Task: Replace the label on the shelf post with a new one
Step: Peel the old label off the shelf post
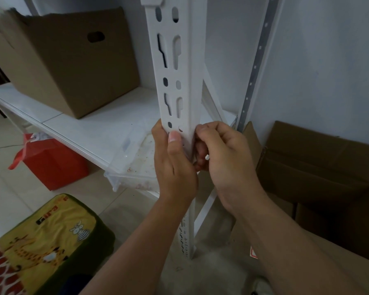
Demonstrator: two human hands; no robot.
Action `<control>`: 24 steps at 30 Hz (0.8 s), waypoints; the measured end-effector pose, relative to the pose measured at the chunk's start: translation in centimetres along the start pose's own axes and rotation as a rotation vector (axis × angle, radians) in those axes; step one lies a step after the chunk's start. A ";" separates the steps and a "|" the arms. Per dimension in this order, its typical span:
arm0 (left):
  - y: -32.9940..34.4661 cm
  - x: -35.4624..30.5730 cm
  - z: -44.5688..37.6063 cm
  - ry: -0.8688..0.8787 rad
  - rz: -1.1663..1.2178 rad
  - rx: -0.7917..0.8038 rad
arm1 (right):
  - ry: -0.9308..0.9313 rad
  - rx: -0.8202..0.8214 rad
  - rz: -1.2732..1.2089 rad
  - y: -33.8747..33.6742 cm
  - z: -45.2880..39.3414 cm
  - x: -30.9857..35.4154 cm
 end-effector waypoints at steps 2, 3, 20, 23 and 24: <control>0.0 -0.1 0.0 0.023 -0.026 -0.004 | -0.036 -0.001 0.079 0.0 0.0 0.2; 0.0 -0.1 0.0 0.026 -0.046 -0.007 | -0.035 0.002 0.098 0.0 -0.1 0.2; 0.3 -0.2 0.1 0.068 -0.171 -0.064 | -0.232 0.038 0.317 0.2 0.9 0.0; 0.2 -0.3 0.0 0.045 -0.105 -0.035 | -0.234 0.061 0.251 -0.3 1.4 -0.3; 0.2 -0.4 0.0 0.049 -0.093 -0.027 | -0.208 0.046 0.216 -0.6 1.3 -0.5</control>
Point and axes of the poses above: each hand's wrist, its own z-axis away from the middle knuckle, its own y-axis out of the palm, x = y × z, the point moved 1 cm from there along -z, towards the middle knuckle
